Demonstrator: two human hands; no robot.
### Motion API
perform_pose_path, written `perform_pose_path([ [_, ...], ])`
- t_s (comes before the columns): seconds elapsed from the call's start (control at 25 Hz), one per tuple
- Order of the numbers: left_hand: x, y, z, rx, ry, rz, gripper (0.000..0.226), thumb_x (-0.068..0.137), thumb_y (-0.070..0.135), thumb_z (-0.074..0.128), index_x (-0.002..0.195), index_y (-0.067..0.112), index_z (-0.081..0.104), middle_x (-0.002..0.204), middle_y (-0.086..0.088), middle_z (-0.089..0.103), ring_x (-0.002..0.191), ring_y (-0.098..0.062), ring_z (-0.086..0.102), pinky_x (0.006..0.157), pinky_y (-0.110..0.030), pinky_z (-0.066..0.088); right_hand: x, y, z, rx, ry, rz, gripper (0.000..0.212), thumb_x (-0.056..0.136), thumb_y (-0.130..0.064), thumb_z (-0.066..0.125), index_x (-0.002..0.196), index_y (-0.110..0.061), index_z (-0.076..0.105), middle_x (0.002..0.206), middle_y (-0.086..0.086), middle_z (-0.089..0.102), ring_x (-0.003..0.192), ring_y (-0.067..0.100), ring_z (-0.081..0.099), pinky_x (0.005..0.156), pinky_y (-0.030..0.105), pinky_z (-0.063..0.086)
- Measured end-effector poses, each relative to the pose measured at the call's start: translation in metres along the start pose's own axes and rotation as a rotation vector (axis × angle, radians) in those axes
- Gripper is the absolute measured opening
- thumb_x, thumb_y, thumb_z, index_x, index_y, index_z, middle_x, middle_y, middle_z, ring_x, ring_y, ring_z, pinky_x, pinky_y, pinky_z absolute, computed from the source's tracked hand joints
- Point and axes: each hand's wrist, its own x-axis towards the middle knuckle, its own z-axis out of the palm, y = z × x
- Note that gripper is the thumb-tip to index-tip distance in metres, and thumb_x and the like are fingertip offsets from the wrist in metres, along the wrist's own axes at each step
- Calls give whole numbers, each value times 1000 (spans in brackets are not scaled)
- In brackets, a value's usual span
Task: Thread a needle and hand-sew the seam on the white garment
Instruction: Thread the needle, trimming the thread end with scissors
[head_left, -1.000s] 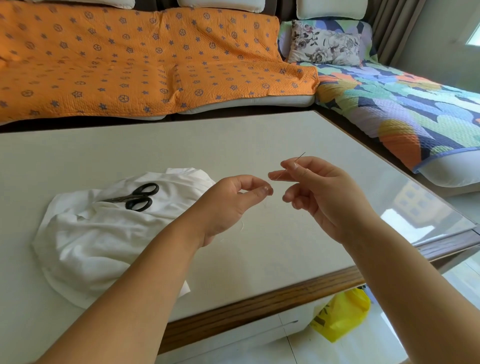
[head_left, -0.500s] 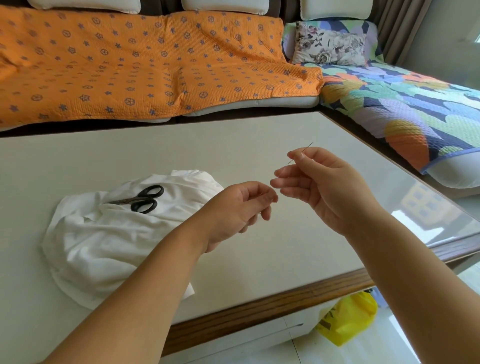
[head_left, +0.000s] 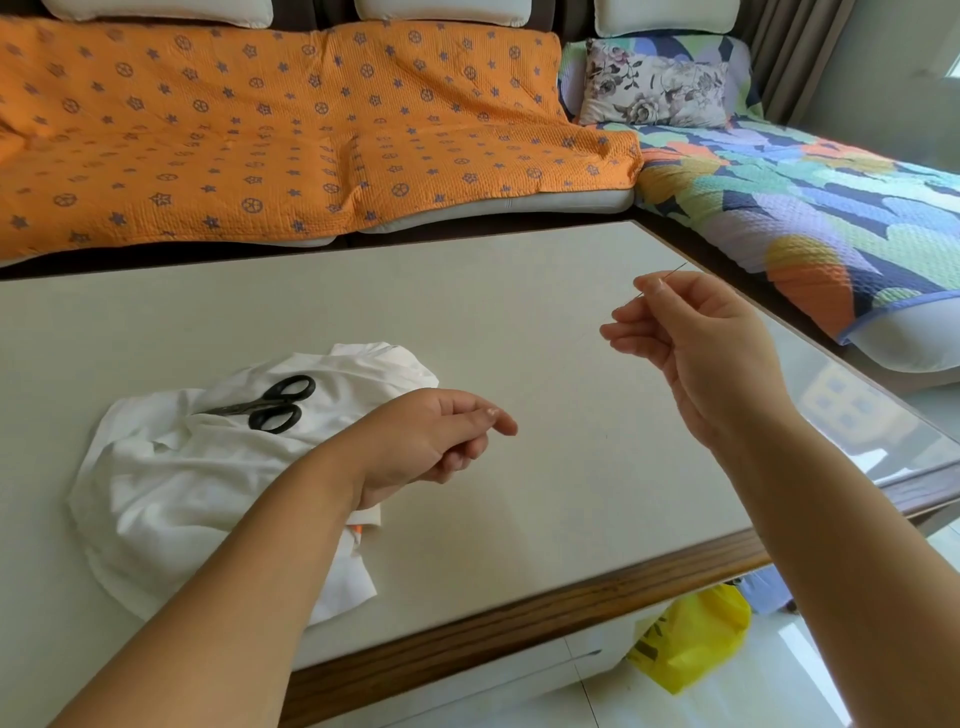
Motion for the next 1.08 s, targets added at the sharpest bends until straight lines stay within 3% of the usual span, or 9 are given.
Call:
perform_pose_path([
  [0.28, -6, -13, -27, 97, 90, -140, 24, 103, 21, 48, 103, 13, 71, 65, 5, 50, 51, -6, 43, 50, -17, 32, 7, 8, -16, -231, 104, -78, 14, 100, -10, 52, 91, -12, 62, 77, 12, 67, 68, 25, 72, 68, 31, 61],
  [0.48, -13, -16, -42, 115, 108, -203, 24, 102, 20, 50, 104, 11, 72, 64, 5, 49, 49, -5, 41, 40, -14, 28, 13, 14, -29, -335, 169, -48, 14, 100, -11, 50, 103, -5, 62, 85, 17, 69, 69, 24, 73, 66, 27, 61],
  [0.76, -25, -17, -56, 95, 100, -242, 24, 100, 18, 52, 103, 10, 74, 62, 5, 49, 45, -5, 32, 41, -15, 22, 15, 27, -41, -469, 229, -40, 11, 99, -12, 50, 97, -12, 62, 79, 8, 68, 72, 25, 72, 84, 43, 59],
  [1.08, -36, -16, -70, 190, 133, -288, 23, 98, 20, 55, 98, 11, 76, 59, 6, 49, 45, -5, 32, 44, -17, 25, 13, 33, -43, -676, 224, -64, 13, 100, -16, 48, 100, -11, 61, 90, 12, 70, 75, 20, 71, 73, 29, 56],
])
